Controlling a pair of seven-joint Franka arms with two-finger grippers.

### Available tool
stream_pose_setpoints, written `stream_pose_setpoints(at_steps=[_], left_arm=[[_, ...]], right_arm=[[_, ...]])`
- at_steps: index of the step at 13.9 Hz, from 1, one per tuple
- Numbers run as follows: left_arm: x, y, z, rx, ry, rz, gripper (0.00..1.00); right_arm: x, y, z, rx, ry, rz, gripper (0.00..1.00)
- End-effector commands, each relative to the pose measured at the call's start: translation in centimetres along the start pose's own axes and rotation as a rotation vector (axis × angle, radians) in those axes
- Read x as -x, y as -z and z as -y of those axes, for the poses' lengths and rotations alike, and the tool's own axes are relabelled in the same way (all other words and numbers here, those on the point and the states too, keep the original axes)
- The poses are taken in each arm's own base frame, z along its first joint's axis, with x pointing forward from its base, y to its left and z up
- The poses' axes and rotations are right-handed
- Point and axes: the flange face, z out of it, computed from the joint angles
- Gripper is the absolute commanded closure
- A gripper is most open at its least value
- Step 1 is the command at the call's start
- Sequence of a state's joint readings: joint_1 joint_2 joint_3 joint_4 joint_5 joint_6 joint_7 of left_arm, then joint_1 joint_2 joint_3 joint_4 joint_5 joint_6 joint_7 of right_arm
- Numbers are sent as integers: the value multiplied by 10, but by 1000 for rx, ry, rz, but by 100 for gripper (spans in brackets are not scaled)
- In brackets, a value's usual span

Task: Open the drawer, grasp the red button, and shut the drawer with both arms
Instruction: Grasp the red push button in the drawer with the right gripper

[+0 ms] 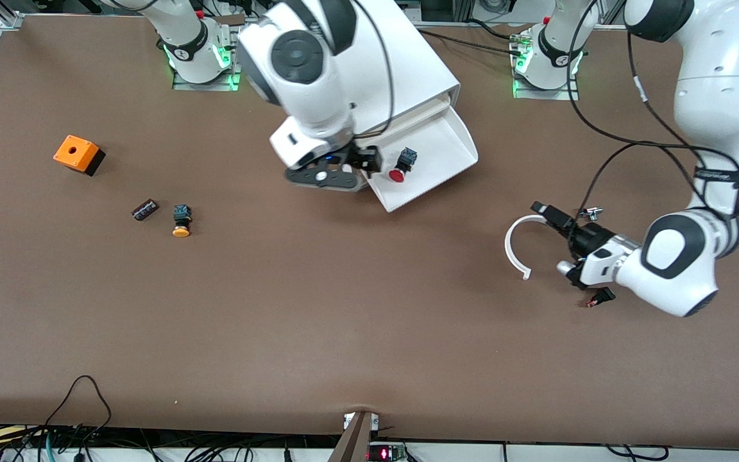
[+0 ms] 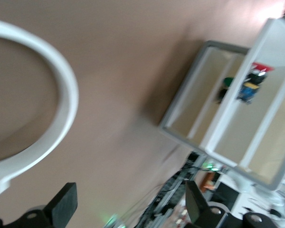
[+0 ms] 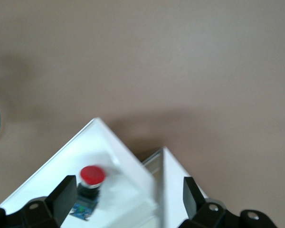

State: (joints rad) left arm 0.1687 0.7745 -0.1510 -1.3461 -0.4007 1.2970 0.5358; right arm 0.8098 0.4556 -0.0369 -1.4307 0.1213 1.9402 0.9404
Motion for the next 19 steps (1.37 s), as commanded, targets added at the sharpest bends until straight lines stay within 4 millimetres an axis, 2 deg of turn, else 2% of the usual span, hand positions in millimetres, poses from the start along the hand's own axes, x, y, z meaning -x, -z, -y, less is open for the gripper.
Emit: stream_pose_setpoints(at_steps=[1, 4, 6, 8, 11, 13, 14, 16, 19], left_arm=[[23, 32, -29, -167, 4, 14, 0], [48, 69, -55, -333, 14, -13, 0], [69, 95, -78, -455, 23, -40, 0], [91, 117, -99, -554, 40, -54, 0], [111, 136, -120, -640, 61, -72, 0], [117, 144, -127, -655, 88, -104, 0], [124, 152, -135, -674, 132, -154, 0], [142, 166, -139, -672, 280, -236, 0], [155, 173, -144, -669, 355, -281, 0]], right_arm=[[21, -19, 34, -15, -76, -17, 1], [41, -39, 70, -18, -136, -35, 1], [52, -52, 82, -9, -143, -46, 1], [57, -65, 86, 7, -135, -42, 2], [60, -82, 88, 26, -121, -35, 7], [61, -88, 89, 35, -115, -29, 10], [61, -91, 88, 41, -115, -26, 13], [61, -102, 88, 55, -115, -20, 18], [63, -115, 88, 72, -110, -16, 22]])
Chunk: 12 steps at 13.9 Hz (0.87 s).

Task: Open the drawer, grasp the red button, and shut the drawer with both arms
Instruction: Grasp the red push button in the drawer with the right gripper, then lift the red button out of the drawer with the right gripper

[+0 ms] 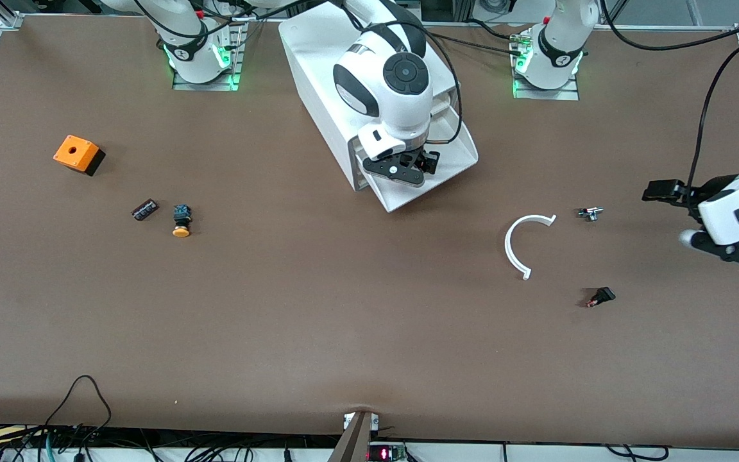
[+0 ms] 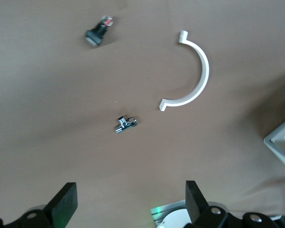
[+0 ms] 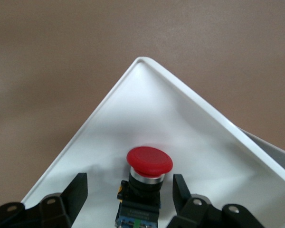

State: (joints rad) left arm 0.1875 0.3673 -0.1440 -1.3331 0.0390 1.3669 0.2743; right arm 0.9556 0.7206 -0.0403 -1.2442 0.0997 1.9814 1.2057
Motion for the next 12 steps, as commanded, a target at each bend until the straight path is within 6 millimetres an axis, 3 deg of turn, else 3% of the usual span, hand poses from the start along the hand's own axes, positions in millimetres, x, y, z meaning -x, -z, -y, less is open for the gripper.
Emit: stream_pose_setpoints(at_steps=[1, 4, 6, 8, 10, 12], left_arm=[[13, 10, 2, -30, 54, -16, 0], [17, 12, 3, -33, 74, -13, 0], [17, 12, 7, -51, 106, -15, 0], [15, 12, 9, -66, 145, -34, 0], [11, 15, 12, -76, 149, -73, 0], [7, 16, 18, -80, 147, -103, 0]], right_arm=[[2, -10, 6, 23, 7, -13, 26], [2, -14, 5, 30, 12, -16, 47], [1, -13, 5, 37, 27, -28, 71], [0, -9, 5, 31, 26, -30, 88], [-1, -1, 6, 27, 25, -29, 98], [-5, 19, 9, 25, 25, -27, 99]])
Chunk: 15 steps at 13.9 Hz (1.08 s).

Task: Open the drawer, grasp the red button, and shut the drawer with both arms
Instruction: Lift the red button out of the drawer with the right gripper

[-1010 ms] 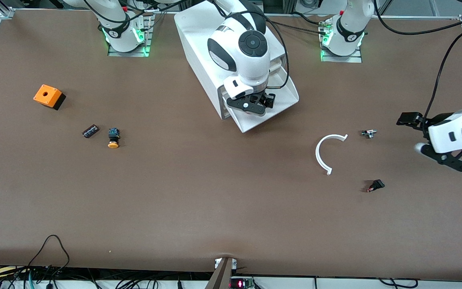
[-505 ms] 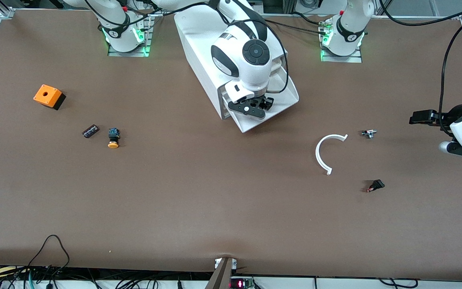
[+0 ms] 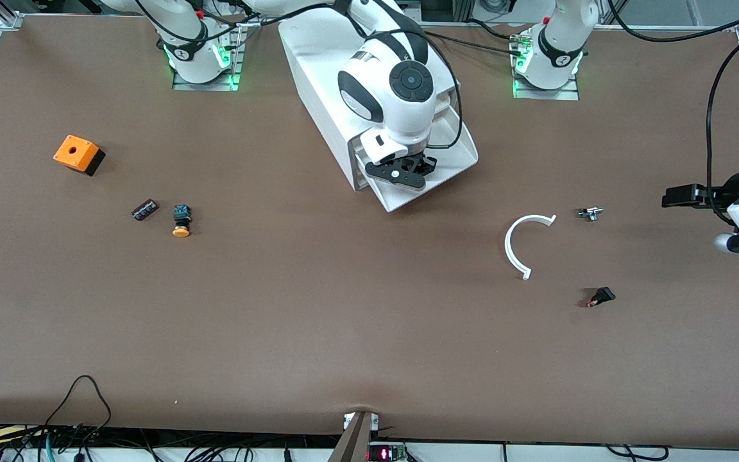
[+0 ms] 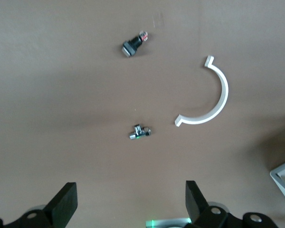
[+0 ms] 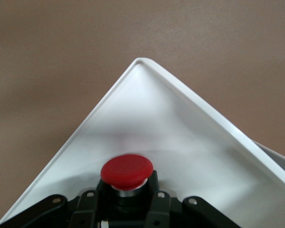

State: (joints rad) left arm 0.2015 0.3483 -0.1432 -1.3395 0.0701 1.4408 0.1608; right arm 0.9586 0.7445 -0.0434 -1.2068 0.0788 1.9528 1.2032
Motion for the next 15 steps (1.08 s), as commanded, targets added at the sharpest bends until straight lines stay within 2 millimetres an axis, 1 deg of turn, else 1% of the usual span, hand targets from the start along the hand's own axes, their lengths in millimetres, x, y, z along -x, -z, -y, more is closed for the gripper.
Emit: stream_pose_setpoints(at_steps=[1, 2, 3, 4, 5, 6, 7, 8, 9, 10, 12, 13, 14, 15], left_arm=[[0, -2, 3, -29, 8, -22, 0], [2, -11, 1, 1, -4, 8, 0], [1, -30, -7, 13, -16, 62, 0], [-1, -45, -14, 17, 2, 88, 0], [-11, -58, -24, 19, 57, 81, 0], [-19, -68, -42, 24, 125, 84, 0], [-27, -80, -63, 29, 176, 104, 0], [-32, -88, -87, 32, 236, 107, 0], [-34, -95, -119, 35, 296, 101, 0], [-34, -105, -153, 35, 353, 95, 0], [-30, -131, -204, 36, 427, 61, 0], [-25, -143, -226, 44, 443, 37, 0], [-21, -153, -239, 56, 464, 4, 0], [-18, -167, -254, 69, 478, -13, 0]], right_arm=[[-7, 30, 4, 6, 18, -14, 99], [-14, 36, 0, 13, 35, -10, 99], [-28, 47, -7, 9, 41, -4, 99], [-45, 62, -17, 3, 49, 2, 99], [-60, 76, -28, 0, 72, 7, 99], [-74, 92, -41, -2, 109, 23, 99], [-91, 104, -56, 4, 150, 42, 99], [-112, 117, -75, 6, 194, 65, 99], [-132, 137, -95, -10, 235, 85, 99], [-155, 152, -119, -28, 277, 111, 99], [-193, 171, -167, -29, 380, 159, 99], [-211, 172, -193, -13, 428, 199, 99], [-226, 172, -213, -8, 468, 224, 99], [-246, 170, -239, -5, 486, 237, 99]])
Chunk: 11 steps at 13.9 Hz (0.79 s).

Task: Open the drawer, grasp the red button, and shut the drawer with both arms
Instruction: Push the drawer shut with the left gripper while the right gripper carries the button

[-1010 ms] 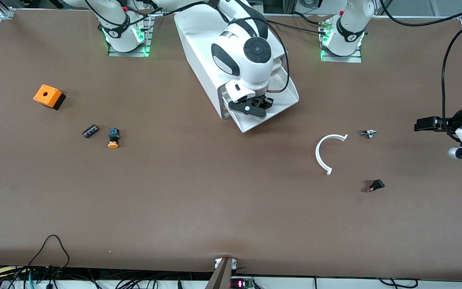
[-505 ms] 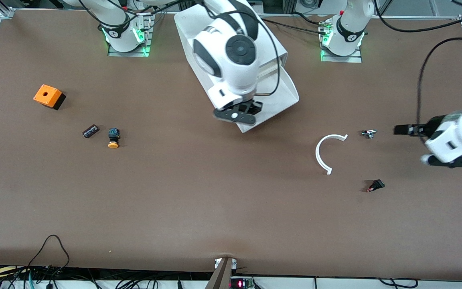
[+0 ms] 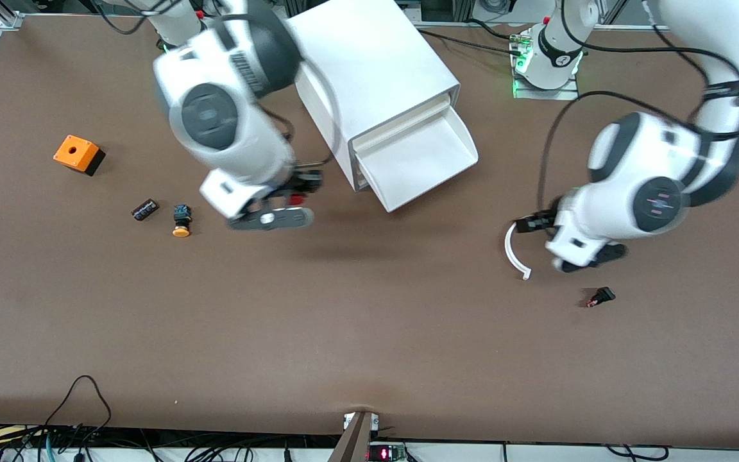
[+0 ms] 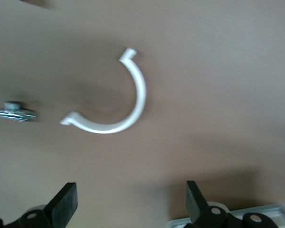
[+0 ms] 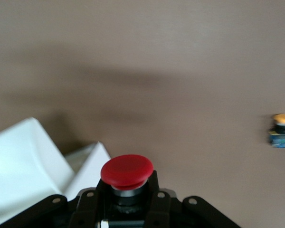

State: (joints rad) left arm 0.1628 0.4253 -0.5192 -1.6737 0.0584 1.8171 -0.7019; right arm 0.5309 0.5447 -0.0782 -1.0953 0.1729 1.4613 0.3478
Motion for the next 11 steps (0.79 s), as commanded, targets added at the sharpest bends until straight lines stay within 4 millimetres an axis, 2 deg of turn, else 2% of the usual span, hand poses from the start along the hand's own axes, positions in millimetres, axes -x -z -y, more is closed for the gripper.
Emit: stream_pose_setpoints(at_steps=[1, 3, 5, 8, 10, 11], left_arm=[[26, -29, -14, 34, 71, -60, 0], [55, -59, -41, 6, 90, -126, 0], [86, -81, -58, -15, 126, -182, 0], [122, -94, -78, -16, 162, -170, 0], [148, -102, -91, -24, 179, -155, 0], [158, -106, -96, -30, 172, -137, 0]], right_arm=[[-12, -5, -69, -11, 102, 58, 99], [-21, -17, -134, 15, 181, 79, 99], [-27, -22, -188, 36, 246, 84, 99], [-34, -37, -262, 96, 338, 69, 99], [-36, -61, -311, 123, 393, 50, 99], [-36, -79, -332, 131, 420, 41, 99]])
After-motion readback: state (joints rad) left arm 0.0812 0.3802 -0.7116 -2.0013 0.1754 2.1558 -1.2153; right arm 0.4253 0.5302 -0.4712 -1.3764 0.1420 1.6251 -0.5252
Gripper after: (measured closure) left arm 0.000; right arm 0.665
